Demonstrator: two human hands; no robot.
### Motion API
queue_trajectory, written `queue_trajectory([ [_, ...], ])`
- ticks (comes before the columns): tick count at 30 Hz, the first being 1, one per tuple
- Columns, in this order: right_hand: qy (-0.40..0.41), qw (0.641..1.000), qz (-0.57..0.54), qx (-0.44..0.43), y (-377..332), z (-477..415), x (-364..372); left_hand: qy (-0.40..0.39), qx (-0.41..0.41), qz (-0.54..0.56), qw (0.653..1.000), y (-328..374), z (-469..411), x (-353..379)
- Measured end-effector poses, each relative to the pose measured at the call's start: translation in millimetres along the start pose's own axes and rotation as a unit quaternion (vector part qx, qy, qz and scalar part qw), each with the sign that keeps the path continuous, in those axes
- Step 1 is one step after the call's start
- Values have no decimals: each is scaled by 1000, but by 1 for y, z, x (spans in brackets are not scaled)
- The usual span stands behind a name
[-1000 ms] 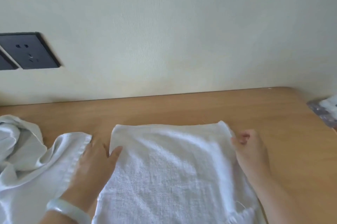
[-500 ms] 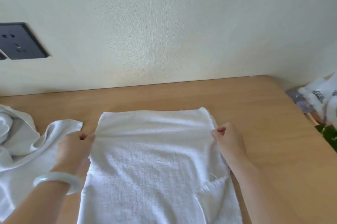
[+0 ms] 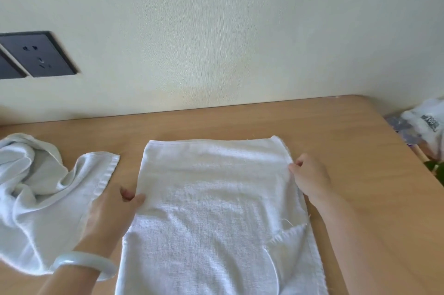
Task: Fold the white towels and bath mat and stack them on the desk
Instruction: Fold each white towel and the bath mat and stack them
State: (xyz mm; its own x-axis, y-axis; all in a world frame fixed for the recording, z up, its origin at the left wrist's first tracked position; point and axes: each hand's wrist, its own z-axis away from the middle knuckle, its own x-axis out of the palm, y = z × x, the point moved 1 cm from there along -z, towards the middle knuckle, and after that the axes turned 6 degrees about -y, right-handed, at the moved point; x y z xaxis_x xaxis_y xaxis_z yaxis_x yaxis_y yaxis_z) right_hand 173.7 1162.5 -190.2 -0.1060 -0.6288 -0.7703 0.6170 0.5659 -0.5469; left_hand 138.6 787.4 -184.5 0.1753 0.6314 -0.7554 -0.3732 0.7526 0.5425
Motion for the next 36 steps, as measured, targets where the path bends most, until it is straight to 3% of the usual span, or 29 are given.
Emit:
queue_trajectory([
  [4,102,989,65,-82,6,18,3,8,9,0,1000,0,15,3],
  [7,80,981,57,-170,23,47,13,6,3,-16,1000,-6,31,4],
  [13,50,995,9,-82,52,63,7,-19,-31,17,999,-15,53,2],
  [20,-8,999,40,-24,43,57,6,-15,-68,43,997,-25,78,5],
  [24,58,996,60,-10,45,62,-1,-14,-90,69,993,-26,81,7],
  [26,99,989,71,-79,40,76,-2,-25,-88,69,993,-25,80,6],
  [28,41,976,72,-201,33,90,0,-34,-84,71,993,-24,81,3],
  [30,-97,946,100,-292,34,101,5,-44,-74,70,994,-25,83,1],
  [32,-182,918,162,-314,41,105,8,-56,-71,70,993,-28,88,-1],
  [36,-200,907,216,-302,44,104,-1,-86,-61,43,993,-39,106,1],
])
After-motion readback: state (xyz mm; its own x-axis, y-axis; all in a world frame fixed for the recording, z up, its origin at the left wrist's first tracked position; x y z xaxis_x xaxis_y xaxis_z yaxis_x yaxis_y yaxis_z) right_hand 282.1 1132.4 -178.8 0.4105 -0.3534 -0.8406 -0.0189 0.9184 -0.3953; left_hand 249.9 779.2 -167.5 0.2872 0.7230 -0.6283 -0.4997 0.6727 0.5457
